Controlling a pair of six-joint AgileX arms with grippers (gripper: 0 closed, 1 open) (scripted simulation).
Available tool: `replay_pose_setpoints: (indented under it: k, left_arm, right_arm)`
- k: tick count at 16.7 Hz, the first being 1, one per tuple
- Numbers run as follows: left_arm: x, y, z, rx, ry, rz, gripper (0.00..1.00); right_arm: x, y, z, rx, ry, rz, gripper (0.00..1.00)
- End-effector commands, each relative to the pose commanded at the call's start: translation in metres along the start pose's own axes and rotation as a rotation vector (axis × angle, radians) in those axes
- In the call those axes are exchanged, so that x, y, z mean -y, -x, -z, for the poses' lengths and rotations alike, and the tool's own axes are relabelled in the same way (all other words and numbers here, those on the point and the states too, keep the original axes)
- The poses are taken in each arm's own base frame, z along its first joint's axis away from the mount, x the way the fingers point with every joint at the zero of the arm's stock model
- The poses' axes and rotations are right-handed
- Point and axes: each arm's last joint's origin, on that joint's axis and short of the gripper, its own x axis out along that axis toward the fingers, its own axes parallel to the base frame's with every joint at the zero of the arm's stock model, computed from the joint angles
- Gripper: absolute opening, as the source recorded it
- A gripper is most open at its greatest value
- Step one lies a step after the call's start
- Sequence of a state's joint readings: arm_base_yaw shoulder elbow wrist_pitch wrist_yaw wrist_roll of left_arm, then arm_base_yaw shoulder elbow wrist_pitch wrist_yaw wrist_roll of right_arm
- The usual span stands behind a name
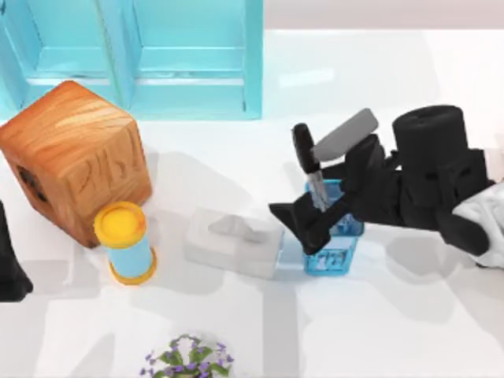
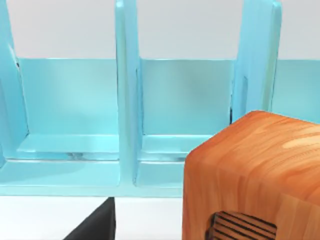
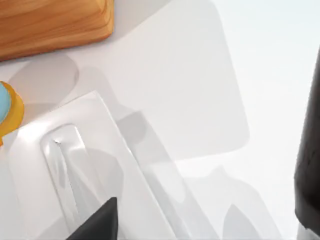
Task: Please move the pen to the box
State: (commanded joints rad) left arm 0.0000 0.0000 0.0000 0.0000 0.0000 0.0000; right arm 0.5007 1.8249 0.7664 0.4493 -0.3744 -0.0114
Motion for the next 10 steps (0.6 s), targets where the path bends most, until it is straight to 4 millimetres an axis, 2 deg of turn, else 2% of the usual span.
replay_pose_setpoints:
  k: [3,6,10]
  left_arm:
    - [0.0,0.0,0.0,0.0,0.0,0.0,1.0]
    - [0.0,0.0,0.0,0.0,0.0,0.0,1.0]
    - [0.0,0.0,0.0,0.0,0.0,0.0,1.0]
  right_arm:
    - [0.0,0.001,-0.003,0.008,0.0,-0.004,0.0]
    - [0.01,0.01,-0.013,0.006,0.006,-0.013,0.0]
    - [0.038,0.044,-0.036,-0.026,0.0,-0.026,0.0]
